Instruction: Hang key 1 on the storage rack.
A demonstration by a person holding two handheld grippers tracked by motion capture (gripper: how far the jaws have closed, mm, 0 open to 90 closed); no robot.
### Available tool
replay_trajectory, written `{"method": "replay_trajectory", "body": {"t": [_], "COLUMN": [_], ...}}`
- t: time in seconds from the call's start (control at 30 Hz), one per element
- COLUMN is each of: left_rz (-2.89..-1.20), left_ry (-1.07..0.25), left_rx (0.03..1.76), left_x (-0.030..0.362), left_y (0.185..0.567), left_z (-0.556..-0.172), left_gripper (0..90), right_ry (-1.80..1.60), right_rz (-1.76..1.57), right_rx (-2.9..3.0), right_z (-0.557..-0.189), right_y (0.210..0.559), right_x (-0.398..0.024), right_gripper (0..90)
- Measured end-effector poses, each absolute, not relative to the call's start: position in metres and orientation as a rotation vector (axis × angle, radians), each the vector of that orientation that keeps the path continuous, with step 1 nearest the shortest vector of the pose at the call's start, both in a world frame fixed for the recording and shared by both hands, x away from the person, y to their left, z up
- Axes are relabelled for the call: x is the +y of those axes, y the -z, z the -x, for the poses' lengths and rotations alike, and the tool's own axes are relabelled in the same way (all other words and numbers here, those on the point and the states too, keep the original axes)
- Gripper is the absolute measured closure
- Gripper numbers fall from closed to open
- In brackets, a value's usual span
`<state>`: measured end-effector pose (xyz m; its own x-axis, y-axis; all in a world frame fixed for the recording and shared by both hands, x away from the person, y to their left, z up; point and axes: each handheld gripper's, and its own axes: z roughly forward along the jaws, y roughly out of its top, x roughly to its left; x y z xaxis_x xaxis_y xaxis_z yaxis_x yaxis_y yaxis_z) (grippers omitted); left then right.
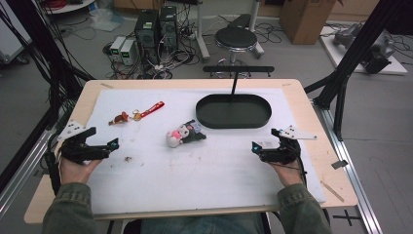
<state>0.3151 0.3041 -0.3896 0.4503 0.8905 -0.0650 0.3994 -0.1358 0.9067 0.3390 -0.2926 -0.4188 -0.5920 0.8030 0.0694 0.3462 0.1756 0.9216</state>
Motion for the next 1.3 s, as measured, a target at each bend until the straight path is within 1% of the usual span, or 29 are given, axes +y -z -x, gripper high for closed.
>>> {"method": "replay_trajectory", "body": {"t": [0.2, 0.4, 0.5, 0.63, 0.73, 0.83, 0.9, 1.1, 1.3], "left_rz": [-1.827, -1.827, -1.853, -1.884, -1.872, -1.87, -1.899, -1.967, -1.988], "left_ry": [-0.623, -0.605, -0.573, -0.562, -0.546, -0.539, -0.544, -0.541, -0.551], "left_rx": [1.107, 1.119, 1.125, 1.113, 1.107, 1.101, 1.099, 1.054, 1.02], "left_x": [0.292, 0.291, 0.29, 0.288, 0.287, 0.287, 0.282, 0.267, 0.253], "left_y": [0.38, 0.372, 0.368, 0.364, 0.362, 0.362, 0.362, 0.358, 0.351], "left_z": [-0.338, -0.359, -0.375, -0.388, -0.404, -0.412, -0.423, -0.44, -0.461], "left_gripper": [2.5, 2.5, 2.5, 2.5, 2.5, 2.5, 2.5, 2.5, 2.5], "right_ry": [-1.4, -1.386, -1.393, -1.391, -1.386, -1.38, -1.37, -1.35, -1.352], "right_rz": [-1.096, -1.105, -1.108, -1.098, -1.096, -1.095, -1.096, -1.094, -1.089], "right_rx": [2.02, 2.018, 2.023, 2.033, 2.033, 2.038, 2.041, 2.054, 2.058], "right_z": [-0.336, -0.336, -0.337, -0.337, -0.337, -0.337, -0.337, -0.336, -0.336], "right_y": [0.418, 0.419, 0.419, 0.42, 0.42, 0.42, 0.421, 0.422, 0.422], "right_x": [-0.294, -0.294, -0.293, -0.291, -0.291, -0.291, -0.29, -0.289, -0.291], "right_gripper": [0.7, 0.7, 0.7, 0.7, 0.7, 0.7, 0.7, 0.7, 0.7]}}
